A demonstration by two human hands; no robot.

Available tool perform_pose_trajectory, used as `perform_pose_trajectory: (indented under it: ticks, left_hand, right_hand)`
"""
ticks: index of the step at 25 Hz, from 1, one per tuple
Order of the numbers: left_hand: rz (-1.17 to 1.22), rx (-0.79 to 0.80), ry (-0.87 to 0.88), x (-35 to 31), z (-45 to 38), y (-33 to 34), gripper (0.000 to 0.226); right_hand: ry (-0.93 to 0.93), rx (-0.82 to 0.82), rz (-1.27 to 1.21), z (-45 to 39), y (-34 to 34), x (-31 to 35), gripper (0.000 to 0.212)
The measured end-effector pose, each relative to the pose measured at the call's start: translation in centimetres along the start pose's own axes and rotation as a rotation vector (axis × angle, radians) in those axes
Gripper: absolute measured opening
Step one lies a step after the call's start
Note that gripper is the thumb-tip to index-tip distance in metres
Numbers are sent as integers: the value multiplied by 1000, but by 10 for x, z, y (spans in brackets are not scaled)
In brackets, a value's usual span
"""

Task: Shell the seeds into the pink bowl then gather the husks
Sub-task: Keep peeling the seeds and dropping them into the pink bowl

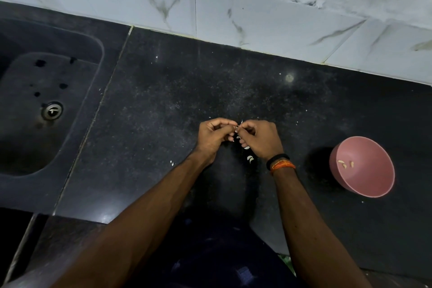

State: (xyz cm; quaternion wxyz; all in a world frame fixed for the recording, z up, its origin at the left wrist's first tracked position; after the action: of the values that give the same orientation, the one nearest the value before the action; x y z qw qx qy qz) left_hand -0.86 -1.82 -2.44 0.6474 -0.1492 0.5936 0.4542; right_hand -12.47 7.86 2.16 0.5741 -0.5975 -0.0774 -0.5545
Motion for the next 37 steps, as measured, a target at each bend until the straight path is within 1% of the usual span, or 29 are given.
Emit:
perform_pose_trajectory:
  ticks: [4,8,14,17,20,22,25,28,31,33,37]
  left_hand:
    - [-53,-16,10,0,1,2,9]
    - [-80,-31,-3,1,-1,4,12]
    - [-68,-8,-31,2,-1,3,11]
    - [-12,13,-71,1,-1,1,12]
    - [47,49,-120,0,-1,-1,12]
    - [67,58,-122,-1,0,-1,13]
    - [84,62,-111,-3,1,0,12]
    - [96,63,-115,-4,1,0,11]
    - [98,53,-122,-4,1,0,13]
    - [92,31,-127,-3,0,1,13]
    - [45,-19,-114,-1,-1,1,11]
  right_hand:
    - [7,17,51,-1,0,0,13]
    - [-2,-10,97,-2,-1,2,11]
    - [-20,-37,171,-3,-2,8,9]
    - [60,-8,-2,-1,-2,5,7]
    - [125,10,-195,1,0,0,10]
    - [162,21,-294,2,3,-4,13]
    - [203,30,-387,1,5,-8,15]
    - [204,54,-415,2,4,-9,16]
    - [125,55,-327,4,1,-9,13]
    - [58,16,-219,4,-1,-9,9]
    - [-67,-112,99,1,-4,-3,8]
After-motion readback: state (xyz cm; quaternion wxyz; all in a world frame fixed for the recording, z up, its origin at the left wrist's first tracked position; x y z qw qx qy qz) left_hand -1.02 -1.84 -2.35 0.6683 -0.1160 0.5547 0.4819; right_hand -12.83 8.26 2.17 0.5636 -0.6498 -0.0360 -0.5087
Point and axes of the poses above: each hand's wrist, its own z-axis away from the middle knuckle, its own y-axis out of the palm, x = y × z, the point moved 3 cm from there along -z, towards the middle knuckle, and after that the axes turned 4 degrees about y, right-handed, at the moved point
